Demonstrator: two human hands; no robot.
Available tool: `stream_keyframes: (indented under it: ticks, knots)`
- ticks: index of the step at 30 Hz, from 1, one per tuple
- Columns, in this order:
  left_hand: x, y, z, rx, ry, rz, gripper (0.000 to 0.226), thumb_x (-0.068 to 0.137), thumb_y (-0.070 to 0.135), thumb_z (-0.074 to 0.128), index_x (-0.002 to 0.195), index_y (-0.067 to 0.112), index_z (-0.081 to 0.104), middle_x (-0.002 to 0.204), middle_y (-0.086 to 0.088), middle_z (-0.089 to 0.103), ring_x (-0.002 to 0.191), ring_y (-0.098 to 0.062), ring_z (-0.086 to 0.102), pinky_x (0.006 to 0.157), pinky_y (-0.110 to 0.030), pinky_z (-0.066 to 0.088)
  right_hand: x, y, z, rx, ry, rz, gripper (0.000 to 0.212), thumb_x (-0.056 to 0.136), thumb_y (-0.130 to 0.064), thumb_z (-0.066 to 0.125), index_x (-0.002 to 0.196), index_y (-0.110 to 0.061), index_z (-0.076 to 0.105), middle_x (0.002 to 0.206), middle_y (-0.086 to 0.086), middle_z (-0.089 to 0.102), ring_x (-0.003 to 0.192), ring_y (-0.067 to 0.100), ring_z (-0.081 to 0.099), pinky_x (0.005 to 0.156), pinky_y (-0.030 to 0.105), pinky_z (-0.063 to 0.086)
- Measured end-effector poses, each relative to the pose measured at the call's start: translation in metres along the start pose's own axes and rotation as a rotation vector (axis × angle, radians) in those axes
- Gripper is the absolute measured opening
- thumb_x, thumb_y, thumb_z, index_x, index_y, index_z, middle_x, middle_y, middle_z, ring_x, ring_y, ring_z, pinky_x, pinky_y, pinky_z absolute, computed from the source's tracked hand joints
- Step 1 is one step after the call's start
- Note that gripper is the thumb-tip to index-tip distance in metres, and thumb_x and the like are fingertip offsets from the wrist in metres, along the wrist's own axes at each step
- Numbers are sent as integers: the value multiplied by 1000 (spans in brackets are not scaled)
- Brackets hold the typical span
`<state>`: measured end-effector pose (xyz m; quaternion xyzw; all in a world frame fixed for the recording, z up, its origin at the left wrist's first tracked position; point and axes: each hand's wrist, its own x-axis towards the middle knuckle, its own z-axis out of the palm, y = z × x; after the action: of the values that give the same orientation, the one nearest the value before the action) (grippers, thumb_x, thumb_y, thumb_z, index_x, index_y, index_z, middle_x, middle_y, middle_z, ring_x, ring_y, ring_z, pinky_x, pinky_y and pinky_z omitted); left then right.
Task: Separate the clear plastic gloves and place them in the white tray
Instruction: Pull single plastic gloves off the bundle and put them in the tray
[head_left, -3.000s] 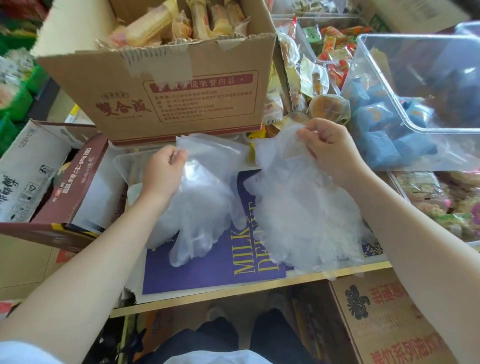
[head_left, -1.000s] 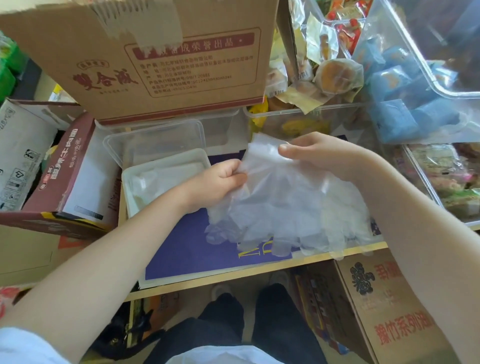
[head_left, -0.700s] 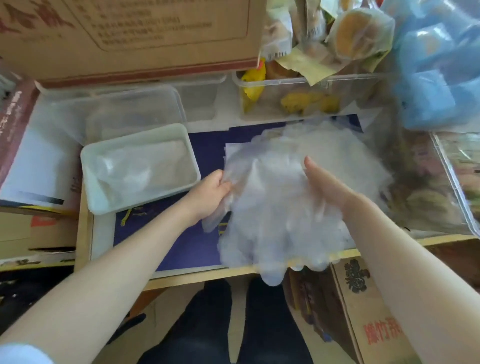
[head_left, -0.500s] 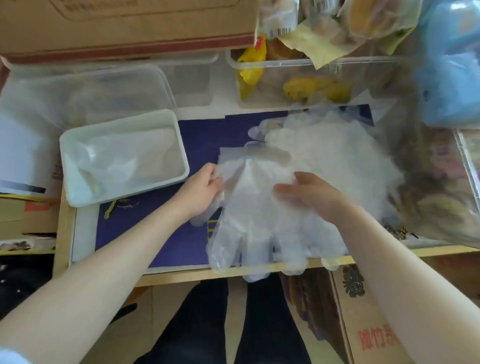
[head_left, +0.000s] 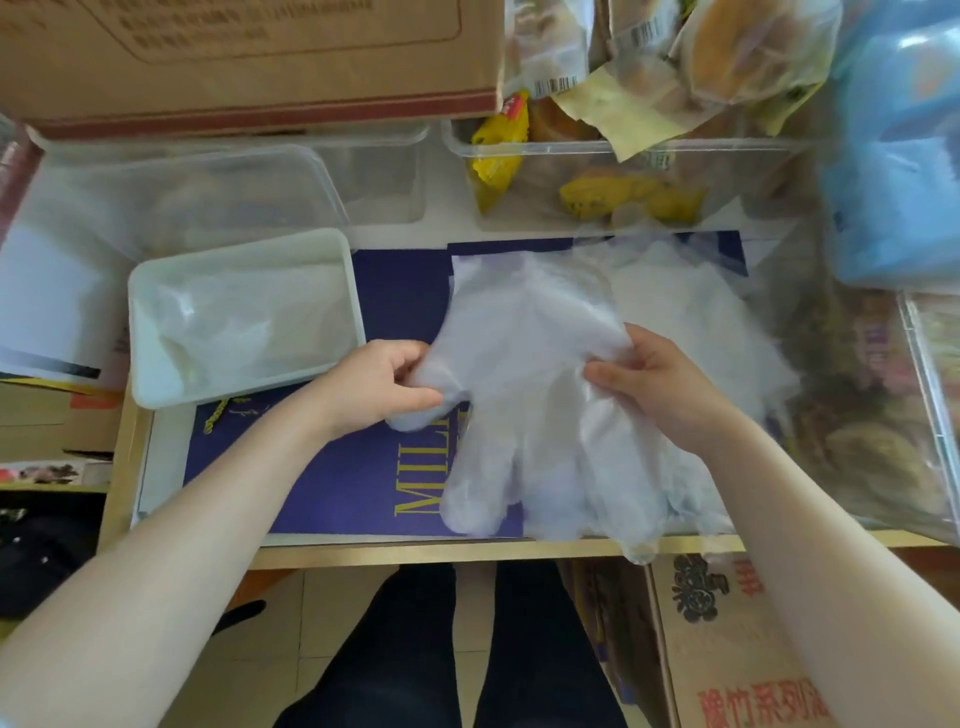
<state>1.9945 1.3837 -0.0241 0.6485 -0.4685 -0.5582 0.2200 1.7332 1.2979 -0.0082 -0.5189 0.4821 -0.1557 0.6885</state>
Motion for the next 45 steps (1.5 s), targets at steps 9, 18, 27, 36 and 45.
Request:
stream_keyframes:
  ticks: [9, 18, 27, 36, 45]
  knots:
    - [15, 32, 23, -252, 85, 69, 21, 92, 10, 53, 110, 21, 57, 110, 6, 65, 99, -2, 62, 93, -23, 46, -2, -6, -9, -68, -116, 13, 18, 86, -2, 62, 96, -16, 64, 83, -3, 71, 75, 10, 68, 69, 21, 56]
    - [15, 42, 8, -242, 84, 236, 33, 83, -5, 61, 100, 23, 60, 85, 14, 71, 84, -1, 66, 79, -16, 50, -10, -7, -12, 19, -243, 193, 18, 93, -14, 52, 91, -7, 68, 80, 3, 72, 70, 16, 68, 64, 23, 54]
    - [-1, 19, 1, -562, -27, -35, 54, 78, 58, 51, 106, 14, 65, 88, -3, 70, 73, -16, 63, 68, -29, 45, -10, -5, -6, 394, -106, 183, 34, 92, -10, 47, 73, -15, 75, 69, 3, 71, 59, 13, 68, 52, 21, 53]
    - [-9, 30, 25, -1226, -124, 90, 80, 44, 61, 83, 111, 22, 67, 118, -4, 63, 101, -23, 65, 75, -37, 56, -2, -7, 13, 464, -48, 159, 30, 95, -8, 45, 73, -7, 64, 56, 2, 64, 48, 11, 62, 47, 19, 50]
    - [-9, 31, 36, -668, 161, -69, 39, 90, 0, 53, 120, 24, 55, 99, -3, 71, 88, -16, 69, 79, -29, 54, -3, 2, 16, 436, 11, 145, 20, 96, -8, 43, 91, -8, 62, 70, 2, 71, 63, 13, 68, 57, 22, 54]
